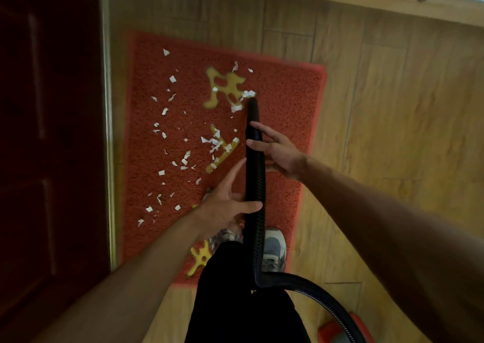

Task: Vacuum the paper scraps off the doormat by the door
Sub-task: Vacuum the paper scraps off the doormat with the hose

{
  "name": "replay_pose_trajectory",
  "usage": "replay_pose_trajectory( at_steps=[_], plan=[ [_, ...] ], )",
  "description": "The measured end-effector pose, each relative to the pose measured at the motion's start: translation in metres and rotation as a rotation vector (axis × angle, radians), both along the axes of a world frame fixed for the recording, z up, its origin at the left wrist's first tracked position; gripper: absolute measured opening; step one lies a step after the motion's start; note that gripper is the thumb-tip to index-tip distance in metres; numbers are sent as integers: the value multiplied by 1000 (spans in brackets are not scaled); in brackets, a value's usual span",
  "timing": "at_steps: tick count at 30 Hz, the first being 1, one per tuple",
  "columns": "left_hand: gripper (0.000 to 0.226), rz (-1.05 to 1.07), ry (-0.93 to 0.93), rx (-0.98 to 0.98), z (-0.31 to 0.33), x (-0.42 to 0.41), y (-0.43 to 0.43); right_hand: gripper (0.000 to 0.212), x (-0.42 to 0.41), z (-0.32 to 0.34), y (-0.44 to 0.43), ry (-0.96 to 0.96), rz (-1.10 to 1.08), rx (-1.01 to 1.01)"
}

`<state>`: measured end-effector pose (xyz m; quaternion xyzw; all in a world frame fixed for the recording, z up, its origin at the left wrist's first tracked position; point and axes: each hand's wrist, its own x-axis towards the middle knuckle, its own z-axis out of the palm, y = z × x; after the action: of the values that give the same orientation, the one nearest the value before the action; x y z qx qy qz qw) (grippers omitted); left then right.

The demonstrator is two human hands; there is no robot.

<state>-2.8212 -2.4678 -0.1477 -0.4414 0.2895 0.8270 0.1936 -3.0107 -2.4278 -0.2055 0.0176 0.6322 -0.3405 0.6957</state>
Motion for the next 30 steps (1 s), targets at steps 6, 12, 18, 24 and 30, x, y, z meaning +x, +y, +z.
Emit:
replay_pose_trajectory(
  at_steps=[6,12,18,24,30],
  plan=[
    [97,101,-42,71,11,23,-2,58,20,8,-12,-65,88,27],
    [95,117,-57,89,12,25,-12,58,22,7,-29,-35,103,5],
    [96,33,-20,55,3,-5,-23,56,-4,6,-25,49,-6,29],
    [95,-78,13,78,7,-36,-23,55,-30,8,2,89,-128,90],
    [93,-60,12,102,10,-43,-24,54,-30,11,-2,104,-156,103]
  ],
)
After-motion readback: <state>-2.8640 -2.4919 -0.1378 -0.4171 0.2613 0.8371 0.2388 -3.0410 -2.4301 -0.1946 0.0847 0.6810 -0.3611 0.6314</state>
